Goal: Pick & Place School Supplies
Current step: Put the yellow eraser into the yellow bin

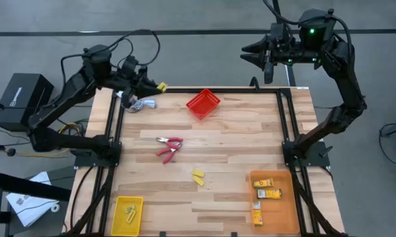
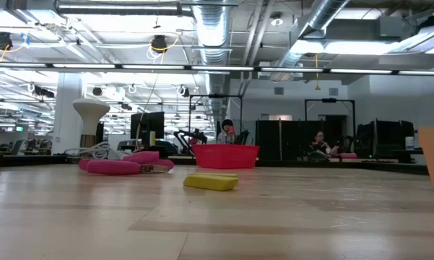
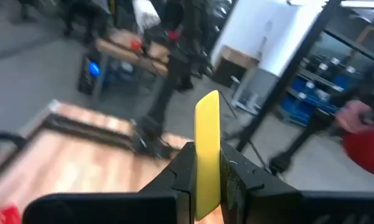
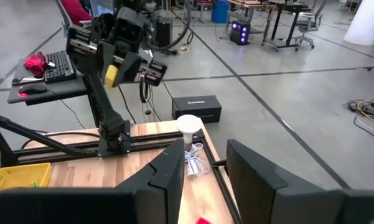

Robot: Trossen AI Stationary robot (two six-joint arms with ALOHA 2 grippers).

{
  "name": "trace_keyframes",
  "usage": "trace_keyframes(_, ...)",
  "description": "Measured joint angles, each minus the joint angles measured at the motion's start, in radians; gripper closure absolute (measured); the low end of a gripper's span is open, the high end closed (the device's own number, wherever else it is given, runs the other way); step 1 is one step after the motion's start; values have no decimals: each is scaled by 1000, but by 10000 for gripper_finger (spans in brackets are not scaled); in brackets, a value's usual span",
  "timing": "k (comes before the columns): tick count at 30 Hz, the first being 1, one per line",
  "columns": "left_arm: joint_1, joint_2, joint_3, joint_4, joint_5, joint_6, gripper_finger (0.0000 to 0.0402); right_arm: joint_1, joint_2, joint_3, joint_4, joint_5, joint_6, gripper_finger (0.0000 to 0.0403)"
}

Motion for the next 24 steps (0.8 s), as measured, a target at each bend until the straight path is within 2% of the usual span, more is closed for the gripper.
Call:
trace_keyframes(4, -40, -18, 0, -172, 43, 4, 373, 0, 0, 0, -9, 0, 0, 292)
trace_keyframes(9, -186, -31, 0, -398, 42, 27, 373, -4, 0, 0, -27, 0, 0, 292)
trace_keyframes(14, -389, -30, 0, -567, -54, 1, 373, -10, 0, 0, -27, 0, 0, 292)
trace_keyframes(17, -533, -29, -38, -585, -127, -65, 373, -10, 0, 0, -27, 0, 0, 292)
trace_keyframes(24, -869, -32, -258, -534, -270, -305, 373, -10, 0, 0, -27, 0, -3, 292)
